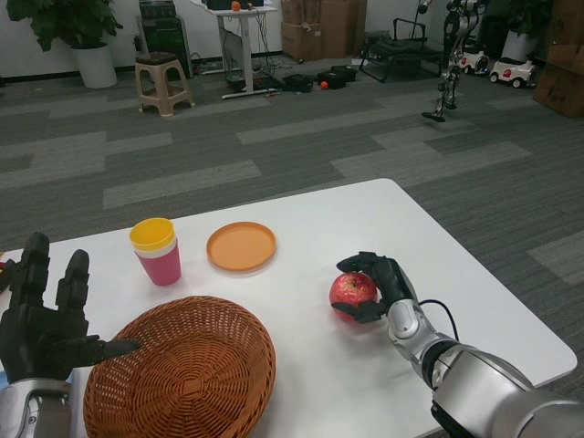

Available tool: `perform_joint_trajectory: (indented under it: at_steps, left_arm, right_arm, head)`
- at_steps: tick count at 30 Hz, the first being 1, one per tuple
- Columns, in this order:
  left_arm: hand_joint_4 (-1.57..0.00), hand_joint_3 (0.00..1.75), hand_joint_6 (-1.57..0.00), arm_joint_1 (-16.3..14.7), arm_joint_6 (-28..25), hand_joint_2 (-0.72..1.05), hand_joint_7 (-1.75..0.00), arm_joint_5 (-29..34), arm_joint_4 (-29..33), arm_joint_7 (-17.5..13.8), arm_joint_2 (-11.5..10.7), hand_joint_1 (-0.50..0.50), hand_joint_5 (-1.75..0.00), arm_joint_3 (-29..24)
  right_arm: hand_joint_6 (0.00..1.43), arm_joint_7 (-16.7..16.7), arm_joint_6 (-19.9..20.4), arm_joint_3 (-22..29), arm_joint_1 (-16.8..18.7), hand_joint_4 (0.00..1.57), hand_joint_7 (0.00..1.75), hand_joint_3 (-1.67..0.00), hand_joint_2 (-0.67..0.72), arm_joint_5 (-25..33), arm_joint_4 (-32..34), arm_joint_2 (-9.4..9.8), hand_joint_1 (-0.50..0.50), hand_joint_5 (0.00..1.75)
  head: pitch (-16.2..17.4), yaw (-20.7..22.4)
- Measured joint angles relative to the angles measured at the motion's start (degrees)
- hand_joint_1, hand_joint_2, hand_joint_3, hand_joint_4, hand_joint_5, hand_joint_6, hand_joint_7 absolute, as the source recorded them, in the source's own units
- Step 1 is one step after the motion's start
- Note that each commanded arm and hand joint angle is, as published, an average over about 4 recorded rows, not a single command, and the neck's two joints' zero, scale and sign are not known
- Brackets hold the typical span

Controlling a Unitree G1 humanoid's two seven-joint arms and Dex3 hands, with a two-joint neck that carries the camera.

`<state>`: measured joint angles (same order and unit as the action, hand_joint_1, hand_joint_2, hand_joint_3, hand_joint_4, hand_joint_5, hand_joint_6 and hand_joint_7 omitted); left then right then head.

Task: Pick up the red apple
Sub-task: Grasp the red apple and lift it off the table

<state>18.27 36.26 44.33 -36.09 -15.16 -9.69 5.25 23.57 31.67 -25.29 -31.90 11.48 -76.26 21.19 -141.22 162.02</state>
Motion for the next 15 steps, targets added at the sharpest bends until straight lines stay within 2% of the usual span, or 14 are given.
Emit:
perform_joint_trajectory:
  at_steps: [3,6,10,13,15]
  left_arm:
    - [0.00,0.00,0.00,0.0,0.0,-0.10,-0.21,0.0,0.0,0.0,0.0,-0.41,-0.31,-0.1]
    - [0.00,0.00,0.00,0.0,0.0,-0.10,-0.21,0.0,-0.1,0.0,0.0,-0.41,-0.28,-0.1]
    - [0.00,0.00,0.00,0.0,0.0,-0.10,-0.21,0.0,-0.1,0.0,0.0,-0.41,-0.31,-0.1]
    - [0.00,0.00,0.00,0.0,0.0,-0.10,-0.21,0.0,-0.2,0.0,0.0,-0.41,-0.23,-0.2]
    - [0.00,0.00,0.00,0.0,0.0,-0.10,-0.21,0.0,-0.2,0.0,0.0,-0.41,-0.26,-0.2]
  right_arm:
    - [1.31,-0.5,0.0,-1.2,-0.8,1.13,1.10,-1.43,-0.60,0.0,-1.0,0.01,-0.49,0.68]
    - [1.31,-0.9,0.1,-2.2,-1.3,1.09,1.13,-1.49,-0.60,0.1,-1.9,0.02,-0.47,0.70]
    - [1.28,-2.1,0.1,-3.7,-1.5,1.03,1.29,-1.55,-0.54,0.1,-2.4,0.40,-0.46,0.82]
    - [1.31,-3.5,0.1,-5.1,-1.9,1.08,1.38,-1.59,-0.54,0.1,-2.4,0.92,-0.49,0.92]
    - [1.31,-4.0,0.1,-5.3,-2.0,1.13,1.40,-1.59,-0.54,0.1,-2.3,1.05,-0.50,0.99]
  head:
    - [0.2,0.2]
    - [0.4,0.4]
    - [0.8,0.6]
    - [0.9,0.8]
    - [0.9,1.1]
